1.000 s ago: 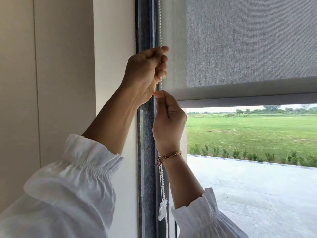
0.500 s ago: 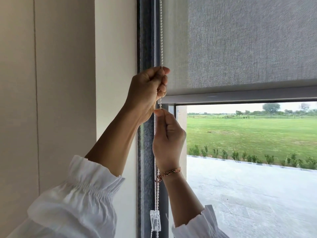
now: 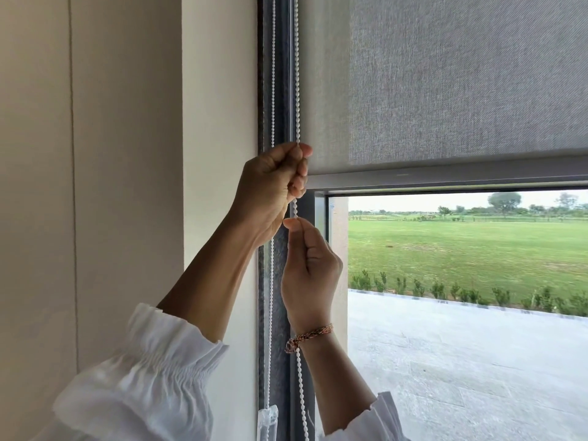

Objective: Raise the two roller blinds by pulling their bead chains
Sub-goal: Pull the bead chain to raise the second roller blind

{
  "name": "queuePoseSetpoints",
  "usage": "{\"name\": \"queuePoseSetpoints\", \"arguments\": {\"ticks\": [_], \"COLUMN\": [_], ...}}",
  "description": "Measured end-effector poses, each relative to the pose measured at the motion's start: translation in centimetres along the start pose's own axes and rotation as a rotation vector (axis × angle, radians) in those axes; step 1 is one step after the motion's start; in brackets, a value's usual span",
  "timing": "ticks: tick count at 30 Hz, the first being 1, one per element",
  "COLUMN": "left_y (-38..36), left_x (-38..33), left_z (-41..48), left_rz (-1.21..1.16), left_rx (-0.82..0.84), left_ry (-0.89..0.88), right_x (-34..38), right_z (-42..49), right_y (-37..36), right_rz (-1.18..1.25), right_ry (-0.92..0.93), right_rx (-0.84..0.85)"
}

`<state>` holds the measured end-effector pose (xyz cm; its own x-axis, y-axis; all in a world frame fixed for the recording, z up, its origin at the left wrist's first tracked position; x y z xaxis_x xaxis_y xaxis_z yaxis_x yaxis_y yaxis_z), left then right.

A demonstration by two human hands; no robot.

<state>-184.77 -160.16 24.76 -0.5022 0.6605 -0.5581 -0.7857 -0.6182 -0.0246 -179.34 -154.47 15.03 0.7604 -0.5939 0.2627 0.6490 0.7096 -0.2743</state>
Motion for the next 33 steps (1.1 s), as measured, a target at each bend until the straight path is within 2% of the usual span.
{"name": "queuePoseSetpoints", "arguments": {"ticks": [17,22,26,30,33], "left_y": [2.1,2.0,3.2,3.5,2.5], "left_x": [0.9,2.0,2.7,3.4,3.2], "left_z": [0.0,-0.4,-0.4,-0.5,-1.5], "left_rz": [0.123,0.220,0.362,0.486,0.700], "left_rx": [-0.067,-0.047,-0.088,-0.151,-0.253], "left_ry": [0.031,0.094,0.081,0.109,0.108], "right_x": [-1.8,-4.0,-6.2,-6.9,-5.7], "right_z": [-0.2,0.5,1.1,2.0,2.3], "right_y": [-1.3,-1.5,-1.7,-1.3,0.0], "right_rz": [-0.007,0.041,0.082,0.013,-0.145], "right_ry": [-0.054,-0.236,-0.414,-0.526,-0.526], "right_rx": [0.028,0.042,0.091,0.171,0.256]}}
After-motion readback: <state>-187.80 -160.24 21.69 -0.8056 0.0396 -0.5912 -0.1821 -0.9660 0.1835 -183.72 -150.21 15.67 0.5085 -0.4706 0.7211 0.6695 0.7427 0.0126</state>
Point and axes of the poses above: each hand's wrist, its own z-axis towards the middle knuckle, its own y-axis out of the back of the hand, x = y × z, the point moved 8 cm from there along z, towards the middle knuckle, and after that the axes turned 7 degrees about x, right-handed, at the moved point
